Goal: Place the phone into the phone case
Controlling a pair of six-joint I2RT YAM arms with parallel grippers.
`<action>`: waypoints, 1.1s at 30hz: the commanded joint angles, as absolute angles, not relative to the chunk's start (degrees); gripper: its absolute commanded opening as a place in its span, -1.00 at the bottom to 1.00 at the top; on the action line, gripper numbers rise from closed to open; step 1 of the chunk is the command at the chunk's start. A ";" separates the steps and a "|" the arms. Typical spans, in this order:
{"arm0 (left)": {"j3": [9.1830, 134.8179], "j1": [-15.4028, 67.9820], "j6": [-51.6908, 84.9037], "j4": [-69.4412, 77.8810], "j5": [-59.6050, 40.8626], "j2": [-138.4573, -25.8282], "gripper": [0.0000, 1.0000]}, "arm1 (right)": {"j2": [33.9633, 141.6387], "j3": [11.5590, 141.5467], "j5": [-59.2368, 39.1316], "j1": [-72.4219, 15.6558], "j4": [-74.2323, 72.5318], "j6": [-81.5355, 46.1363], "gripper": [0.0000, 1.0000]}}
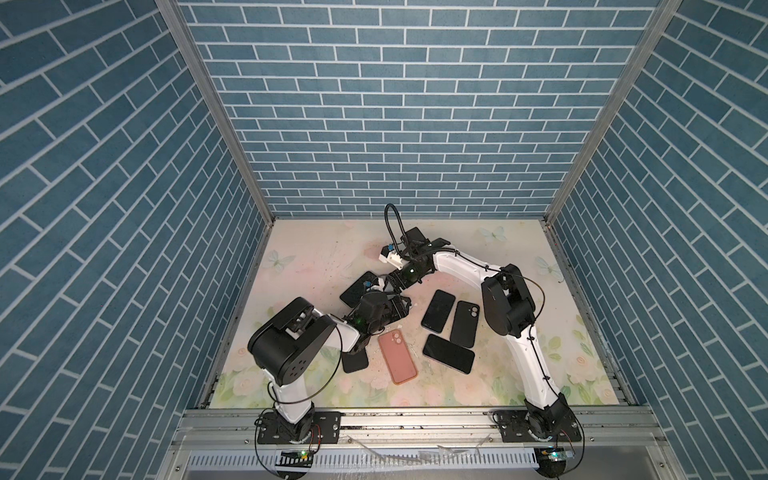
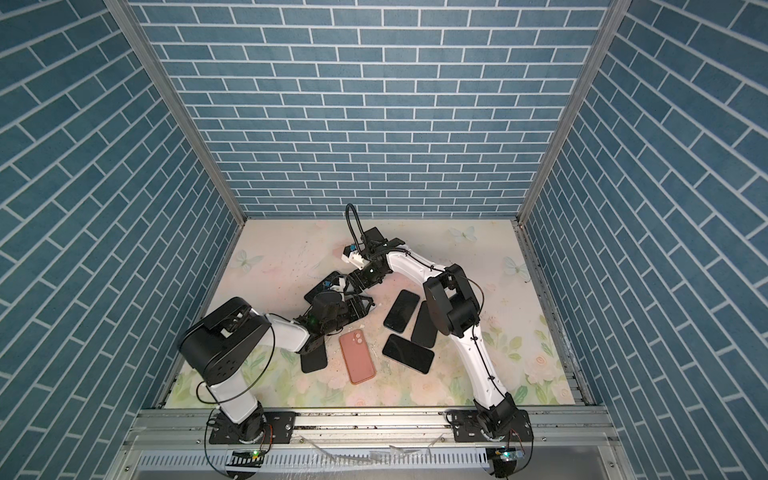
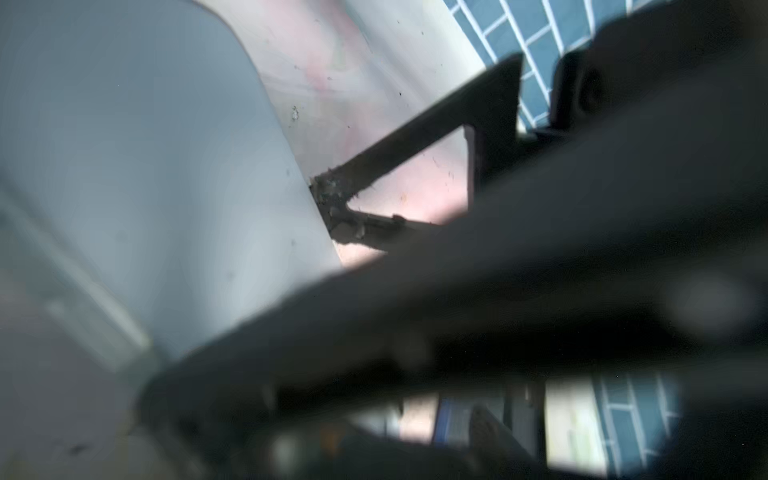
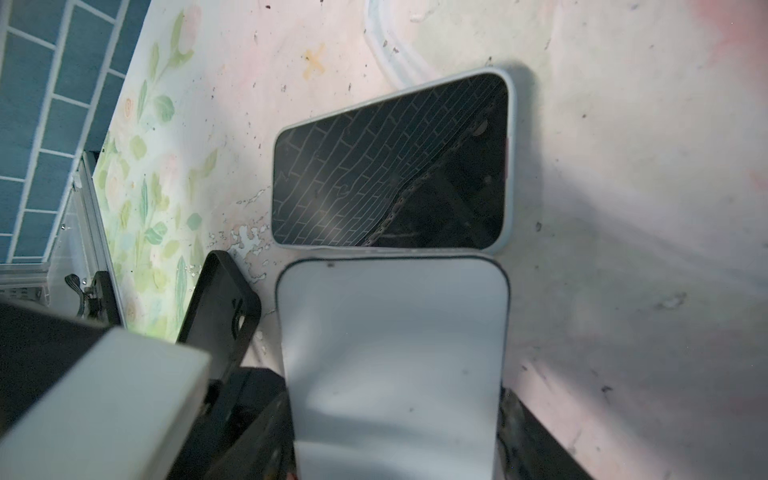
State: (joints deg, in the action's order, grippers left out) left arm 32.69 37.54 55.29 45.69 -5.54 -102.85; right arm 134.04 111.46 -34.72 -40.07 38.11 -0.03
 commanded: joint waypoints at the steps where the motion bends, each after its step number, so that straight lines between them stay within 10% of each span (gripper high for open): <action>1: 33.26 38.48 54.96 47.51 -4.62 -104.72 0.11 | 131.97 111.78 -36.94 -40.08 36.65 -1.90 -0.17; 16: 33.32 39.55 51.82 42.76 -2.24 -102.04 -0.62 | 131.25 110.54 -35.92 -39.82 35.24 -2.52 -0.03; 33: 37.26 39.70 35.54 26.25 -1.64 -90.19 -0.97 | 118.56 103.00 -36.05 -35.54 28.14 -5.19 0.97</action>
